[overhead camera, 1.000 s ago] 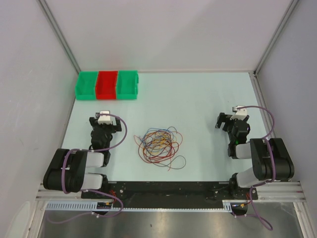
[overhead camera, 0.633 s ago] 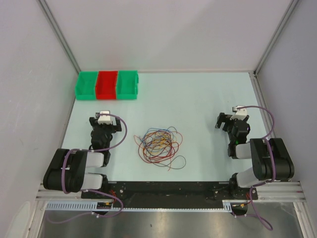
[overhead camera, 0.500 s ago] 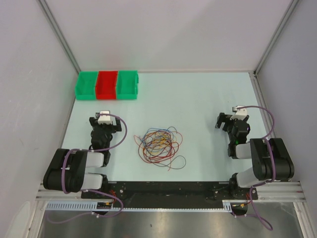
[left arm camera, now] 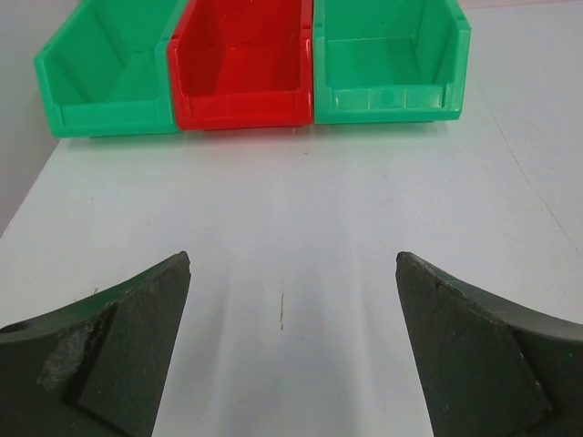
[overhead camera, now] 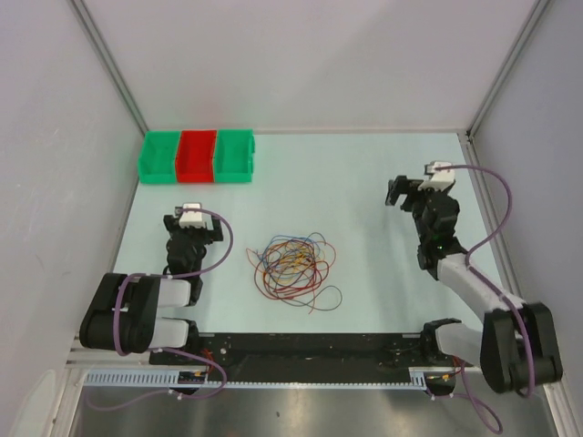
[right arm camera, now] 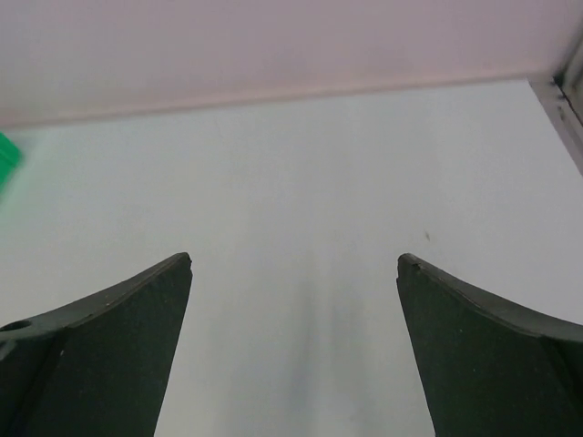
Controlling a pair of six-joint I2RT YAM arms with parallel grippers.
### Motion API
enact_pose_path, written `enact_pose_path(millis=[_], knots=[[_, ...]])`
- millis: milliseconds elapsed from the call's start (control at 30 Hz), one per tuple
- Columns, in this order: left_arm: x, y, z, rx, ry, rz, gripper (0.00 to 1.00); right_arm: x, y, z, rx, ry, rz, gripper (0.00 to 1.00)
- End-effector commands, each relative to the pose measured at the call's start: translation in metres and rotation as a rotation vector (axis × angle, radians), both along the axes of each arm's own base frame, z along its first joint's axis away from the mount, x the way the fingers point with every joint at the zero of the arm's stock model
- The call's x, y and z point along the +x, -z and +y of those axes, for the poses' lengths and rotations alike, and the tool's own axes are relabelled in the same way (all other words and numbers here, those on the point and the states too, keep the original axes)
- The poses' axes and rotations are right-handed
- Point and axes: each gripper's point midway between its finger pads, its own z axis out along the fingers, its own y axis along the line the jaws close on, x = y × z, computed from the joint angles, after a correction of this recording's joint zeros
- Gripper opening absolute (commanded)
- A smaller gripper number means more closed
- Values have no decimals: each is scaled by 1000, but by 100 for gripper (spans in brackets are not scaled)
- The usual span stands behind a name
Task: Untangle the cables
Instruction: Untie the cable.
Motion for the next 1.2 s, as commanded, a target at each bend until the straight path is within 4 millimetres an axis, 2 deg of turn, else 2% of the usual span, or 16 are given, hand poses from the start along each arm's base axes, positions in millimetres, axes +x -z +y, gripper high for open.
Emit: enact_pose_path(millis=[0, 100, 167, 200, 233, 333, 367, 400, 433, 467, 500, 533, 667, 833, 1000, 1167], knots=[[10, -22, -4, -31, 18, -73, 100, -19, -61, 26, 402, -55, 25, 100], [12, -24, -2, -36, 9, -77, 100, -23, -51, 39, 545, -119, 87, 100], [15, -45, -2, -24, 6, -97, 100, -18, -39, 45, 592, -156, 166, 100], [21, -41, -4, -18, -8, 37, 100, -17, -36, 48, 617, -147, 192, 100], [18, -81, -5, -115, -31, -14, 100, -18, -29, 52, 616, -141, 230, 100], [10, -146, -22, -268, 21, 30, 100, -19, -33, 59, 604, -137, 230, 100], [4, -156, -27, -294, 40, 40, 100, -21, -33, 70, 597, -162, 235, 100], [-3, -151, -14, -341, -54, 62, 100, -21, -34, 75, 598, -174, 237, 100], [-10, -142, -5, -599, -197, 63, 100, -21, -34, 81, 599, -190, 241, 100], [-38, -98, 11, -709, -399, 205, 100, -23, -28, 92, 597, -214, 266, 100], [-39, -93, 13, -782, -417, 214, 100, -22, -28, 97, 593, -216, 270, 100], [-36, -90, -13, -764, -212, 304, 100, -23, -25, 100, 578, -214, 276, 100], [-52, -99, -33, -721, -83, 354, 100, -28, -14, 113, 499, -171, 286, 100], [-69, -93, -40, -684, -35, 413, 100, -39, -2, 135, 535, -202, 355, 100], [-69, -79, -50, -628, -47, 546, 100, -54, 10, 135, 512, -170, 416, 99], [-67, -81, -88, -626, 34, 595, 100, -71, 29, 136, 463, -154, 500, 99]])
